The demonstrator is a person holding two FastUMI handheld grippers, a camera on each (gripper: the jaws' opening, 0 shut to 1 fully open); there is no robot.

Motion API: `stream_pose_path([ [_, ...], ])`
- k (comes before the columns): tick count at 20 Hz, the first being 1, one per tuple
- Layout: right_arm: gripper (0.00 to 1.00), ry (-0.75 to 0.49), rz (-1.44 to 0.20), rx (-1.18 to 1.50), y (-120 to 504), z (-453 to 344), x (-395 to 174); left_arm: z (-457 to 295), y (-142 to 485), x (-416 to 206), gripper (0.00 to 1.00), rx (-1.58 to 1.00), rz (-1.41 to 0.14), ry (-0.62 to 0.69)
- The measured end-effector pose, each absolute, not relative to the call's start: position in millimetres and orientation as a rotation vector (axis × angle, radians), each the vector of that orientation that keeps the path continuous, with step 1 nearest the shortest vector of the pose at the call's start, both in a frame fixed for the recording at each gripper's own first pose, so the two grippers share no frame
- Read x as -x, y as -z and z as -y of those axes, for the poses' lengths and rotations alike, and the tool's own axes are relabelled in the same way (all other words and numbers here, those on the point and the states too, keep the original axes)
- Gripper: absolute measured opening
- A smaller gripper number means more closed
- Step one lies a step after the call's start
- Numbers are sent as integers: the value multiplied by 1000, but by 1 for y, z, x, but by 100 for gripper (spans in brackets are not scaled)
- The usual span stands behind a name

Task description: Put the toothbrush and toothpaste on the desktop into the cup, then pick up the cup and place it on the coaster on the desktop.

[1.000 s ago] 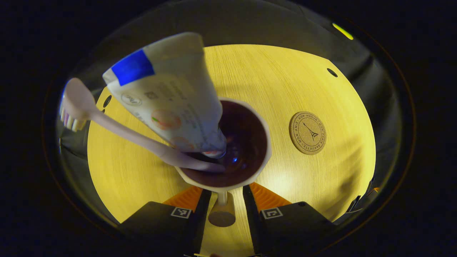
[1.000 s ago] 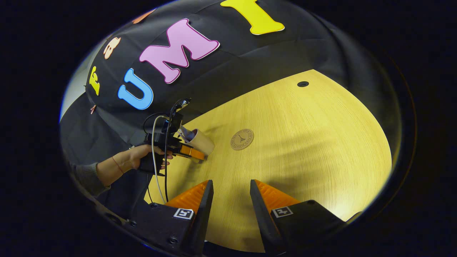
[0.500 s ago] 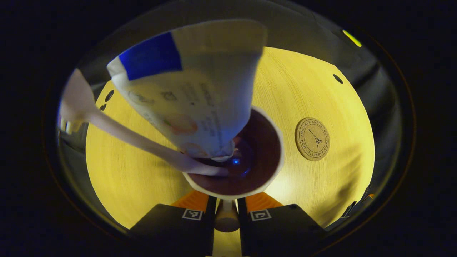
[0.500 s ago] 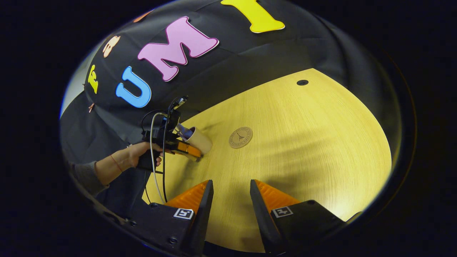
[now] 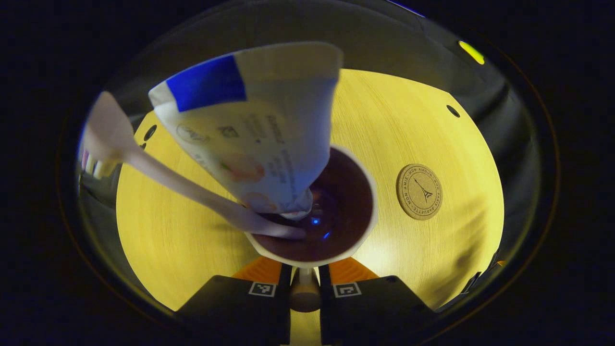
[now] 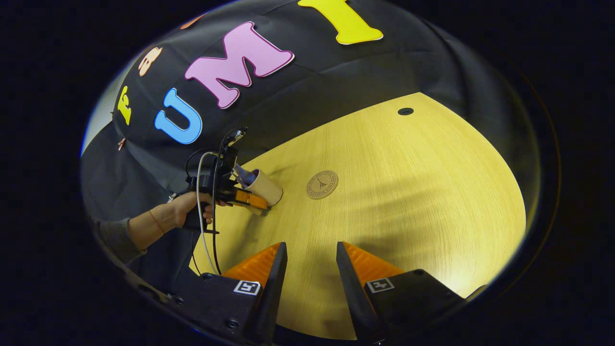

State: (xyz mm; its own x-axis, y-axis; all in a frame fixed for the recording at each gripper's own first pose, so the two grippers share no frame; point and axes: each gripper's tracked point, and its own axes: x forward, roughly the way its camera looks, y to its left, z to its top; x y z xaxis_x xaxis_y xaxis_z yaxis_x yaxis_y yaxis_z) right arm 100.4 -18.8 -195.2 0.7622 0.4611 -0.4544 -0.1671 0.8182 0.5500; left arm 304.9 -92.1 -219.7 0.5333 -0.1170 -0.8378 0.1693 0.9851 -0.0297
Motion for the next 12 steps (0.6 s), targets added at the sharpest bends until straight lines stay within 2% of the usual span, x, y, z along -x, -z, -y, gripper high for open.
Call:
stream_pose_path([
  [1, 64, -358, -615, -510, 195, 18, -100, 94, 218, -304, 29, -65, -990, 173],
  [2, 64, -358, -614, -512, 194, 19, -100, 96, 216, -304, 33, -76, -988, 176],
  [3, 64, -357, -613, -513, 193, 19, -100, 99, 214, -302, 28, -86, -984, 183],
  [4, 64, -355, -610, -514, 192, 19, -100, 104, 211, -301, 28, -91, -979, 195],
  [5, 64, -354, -606, -516, 191, 19, -100, 111, 210, -298, 33, -101, -979, 211],
  [6, 64, -351, -604, -517, 192, 20, -99, 118, 207, -298, 29, -114, -974, 226],
  [12, 64, -312, -584, -526, 191, 37, -87, 174, 195, -296, 28, -176, -951, 317],
])
